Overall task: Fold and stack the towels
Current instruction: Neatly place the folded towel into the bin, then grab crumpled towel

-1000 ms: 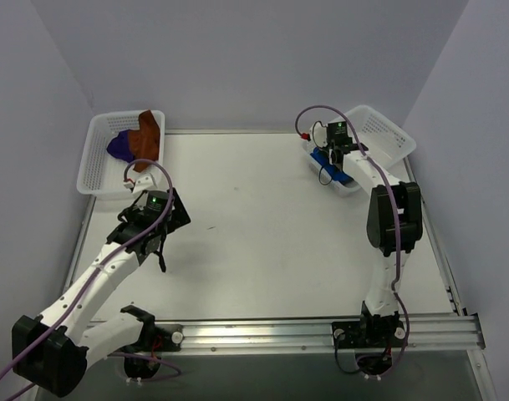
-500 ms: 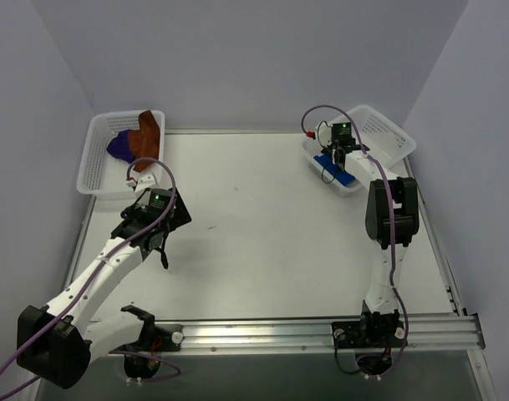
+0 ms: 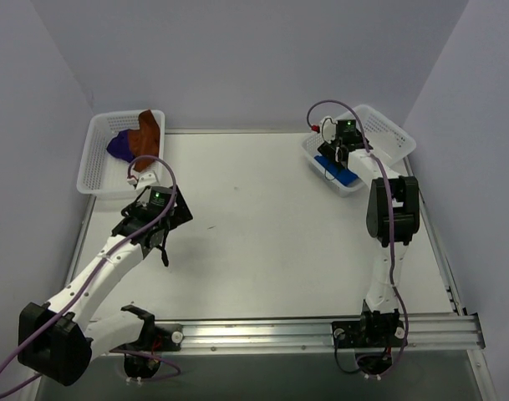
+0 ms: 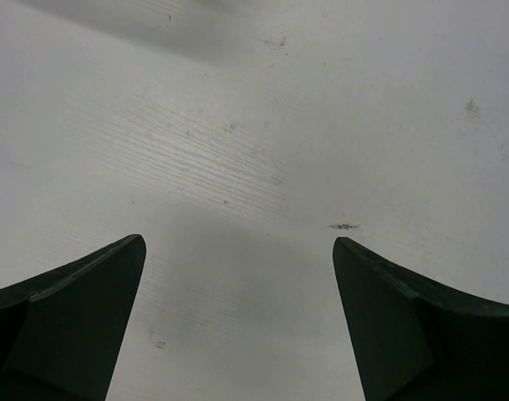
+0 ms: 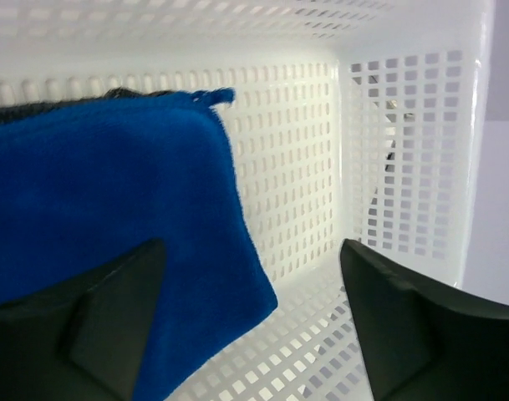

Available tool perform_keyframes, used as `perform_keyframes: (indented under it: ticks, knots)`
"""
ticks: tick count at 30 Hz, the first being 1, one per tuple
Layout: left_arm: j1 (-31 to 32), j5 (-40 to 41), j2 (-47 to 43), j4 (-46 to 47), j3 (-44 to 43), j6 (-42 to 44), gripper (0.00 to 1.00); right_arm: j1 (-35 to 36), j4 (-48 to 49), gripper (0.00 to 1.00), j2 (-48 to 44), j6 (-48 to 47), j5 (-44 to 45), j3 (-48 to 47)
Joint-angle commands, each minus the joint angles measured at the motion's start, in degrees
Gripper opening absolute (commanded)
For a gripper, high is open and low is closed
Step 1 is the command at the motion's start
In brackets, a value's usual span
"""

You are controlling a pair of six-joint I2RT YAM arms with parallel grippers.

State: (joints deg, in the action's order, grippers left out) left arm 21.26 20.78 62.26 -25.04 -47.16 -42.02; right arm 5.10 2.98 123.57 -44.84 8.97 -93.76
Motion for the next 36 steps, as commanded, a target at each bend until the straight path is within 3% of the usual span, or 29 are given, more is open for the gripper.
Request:
perform_keyframes:
  ticks: [1, 2, 4, 10, 14, 17, 21, 24, 28, 34, 36]
  knots:
    - [-0.6, 0.32, -0.12, 0.87, -4.08, 0.97, 0.94, -0.45, 4.39, 0.84, -1.31, 3.96, 4.37, -3.1]
    - [-0.69, 0.41, -0.21, 0.87, -4.34, 0.98, 0.94, -0.45, 5.27, 0.93, -1.92, 5.1, 4.82, -3.54]
    - [-0.78, 0.75, -0.21, 0.78, -5.22, 1.06, 0.94, -0.36, 5.98, 1.0, -4.55, 9.74, 5.96, -3.8]
    - [-2.97, 3.39, 2.51, -1.5, -10.58, 0.27, 0.94, 0.87, 6.25, 1.0, -16.41, 29.23, 11.41, 1.37]
    - [-10.15, -2.38, 10.22, -2.3, -19.7, 1.32, 0.94, 2.63, 6.42, 1.0, -29.05, 39.61, 17.99, 11.38]
    - [-16.39, -5.04, 17.07, -0.02, -25.07, 3.95, 0.94, 3.68, 2.65, 1.0, -36.0, 46.47, 18.01, 16.4]
    - [-24.3, -13.54, 28.15, 6.04, -36.47, 6.59, 0.94, 7.02, 1.32, 1.0, -42.52, 49.58, 17.58, 21.68]
    - [-28.27, -18.21, 38.61, 5.44, -47.88, 9.76, 0.94, 9.31, 0.36, 1.0, -44.55, 49.67, 16.43, 23.18]
    - [-31.09, -29.01, 50.04, 5.53, -60.2, 14.67, 0.94, 10.54, -1.04, 1.0, -43.68, 50.2, 17.04, 23.36]
    - [-32.33, -31.93, 64.98, -2.89, -77.09, 19.86, 0.94, 10.98, -4.46, 1.0, -39.11, 50.99, 20.64, 21.95]
    - [-32.42, -34.48, 66.67, -3.35, -78.17, 20.92, 0.94, 10.98, -5.26, 1.0, -38.58, 51.17, 21.35, 21.86]
